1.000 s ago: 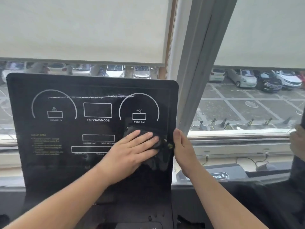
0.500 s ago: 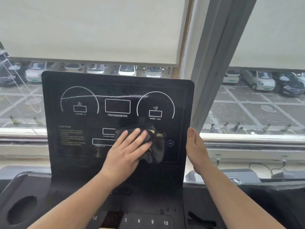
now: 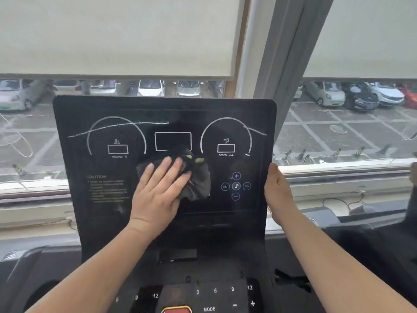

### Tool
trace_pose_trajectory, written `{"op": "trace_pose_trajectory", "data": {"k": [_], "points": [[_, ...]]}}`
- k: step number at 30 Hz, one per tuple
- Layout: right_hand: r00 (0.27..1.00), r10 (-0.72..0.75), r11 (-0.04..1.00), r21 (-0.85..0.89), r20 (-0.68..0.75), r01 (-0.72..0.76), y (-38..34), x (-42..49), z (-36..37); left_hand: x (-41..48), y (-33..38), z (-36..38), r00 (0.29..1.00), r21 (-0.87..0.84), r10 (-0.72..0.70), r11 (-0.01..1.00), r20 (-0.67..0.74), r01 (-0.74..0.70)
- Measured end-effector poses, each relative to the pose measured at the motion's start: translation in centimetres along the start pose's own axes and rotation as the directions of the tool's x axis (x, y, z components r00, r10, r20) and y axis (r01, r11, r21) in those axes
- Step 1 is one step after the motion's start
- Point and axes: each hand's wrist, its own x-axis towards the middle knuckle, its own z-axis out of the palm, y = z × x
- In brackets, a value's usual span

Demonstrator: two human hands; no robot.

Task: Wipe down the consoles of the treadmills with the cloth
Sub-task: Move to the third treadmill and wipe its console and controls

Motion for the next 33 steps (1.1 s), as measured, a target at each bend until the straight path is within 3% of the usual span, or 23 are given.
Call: {"op": "trace_pose_trajectory", "data": {"k": [3,5,6,9,11,13,15,16,18,20,21,22,24,26,28,30,33], "points": [[0.978,-0.028,0.997,-0.081,-0.208,0.012,-0.6,-0.8,0.9,-1.9,-3.8,-1.4,0.938,-0.012,0.318,0.948,0.136,-0.319],[0.893,-0.194,0.949,-0.308,-0.405,0.066,-1.6,-1.8,1.7,-2.0,-6.8,-2.5,0.885,-0.033,0.419,0.906,0.202,-0.422],[0.847,-0.312,0.909,-0.395,-0.431,0.134,-2.3,-2.5,2.6,-1.8,-8.3,-3.1,0.88,-0.031,0.425,0.903,0.213,-0.429],[0.726,-0.629,0.741,-0.494,-0.277,0.454,-4.4,-5.2,6.8,-0.1,-12.7,-5.0,0.955,0.029,0.269,0.961,0.127,-0.275],[0.674,-0.728,0.619,-0.539,-0.123,0.571,-5.4,-6.6,9.6,0.9,-14.1,-5.8,0.999,-0.002,0.036,0.999,0.018,-0.036],[0.662,-0.749,0.549,-0.552,0.008,0.628,-6.2,-7.6,11.7,0.6,-12.6,-5.9,0.968,-0.102,-0.248,0.965,-0.042,0.242],[0.645,-0.76,0.499,-0.56,0.085,0.661,-7.6,-8.3,12.9,-1.3,-10.4,-5.0,0.931,-0.149,-0.363,0.923,-0.038,0.354],[0.628,-0.77,0.464,-0.573,0.117,0.676,-8.3,-8.3,13.2,-2.6,-9.9,-4.5,0.95,-0.138,-0.311,0.942,-0.009,0.307],[0.606,-0.774,0.392,-0.612,0.184,0.686,-9.8,-7.9,13.4,-5.1,-10.6,-4.2,0.996,-0.104,-0.04,0.993,0.079,0.049],[0.602,-0.759,0.317,-0.666,0.248,0.675,-11.4,-7.2,13.5,-5.6,-13.1,-5.1,0.962,-0.12,0.227,0.97,0.15,-0.21],[0.6,-0.751,0.279,-0.69,0.276,0.668,-12.3,-6.9,13.8,-5.1,-14.3,-5.7,0.948,-0.117,0.271,0.96,0.167,-0.253],[0.596,-0.745,0.243,-0.709,0.301,0.662,-13.1,-6.6,14.3,-4.3,-15.2,-6.2,0.956,-0.106,0.247,0.967,0.157,-0.233],[0.587,-0.734,0.182,-0.733,0.343,0.656,-14.4,-5.9,15.1,-2.7,-15.8,-6.9,0.996,-0.097,0.023,0.995,0.088,-0.015],[0.605,-0.708,0.163,-0.75,0.364,0.642,-15.3,-5.3,15.8,-2.0,-15.3,-7.1,0.972,-0.144,-0.235,0.961,0.019,0.235],[0.625,-0.683,0.153,-0.762,0.378,0.629,-15.8,-4.8,16.3,-2.5,-13.9,-6.5,0.936,-0.177,-0.352,0.922,-0.018,0.344],[0.619,-0.685,0.138,-0.766,0.383,0.627,-15.8,-4.4,16.4,-4.4,-12.7,-5.5,0.948,-0.147,-0.319,0.938,-0.008,0.314],[0.595,-0.712,0.151,-0.747,0.372,0.648,-15.8,-4.2,16.1,-7.2,-12.7,-5.2,0.994,-0.088,-0.024,0.996,0.108,0.033]]}}
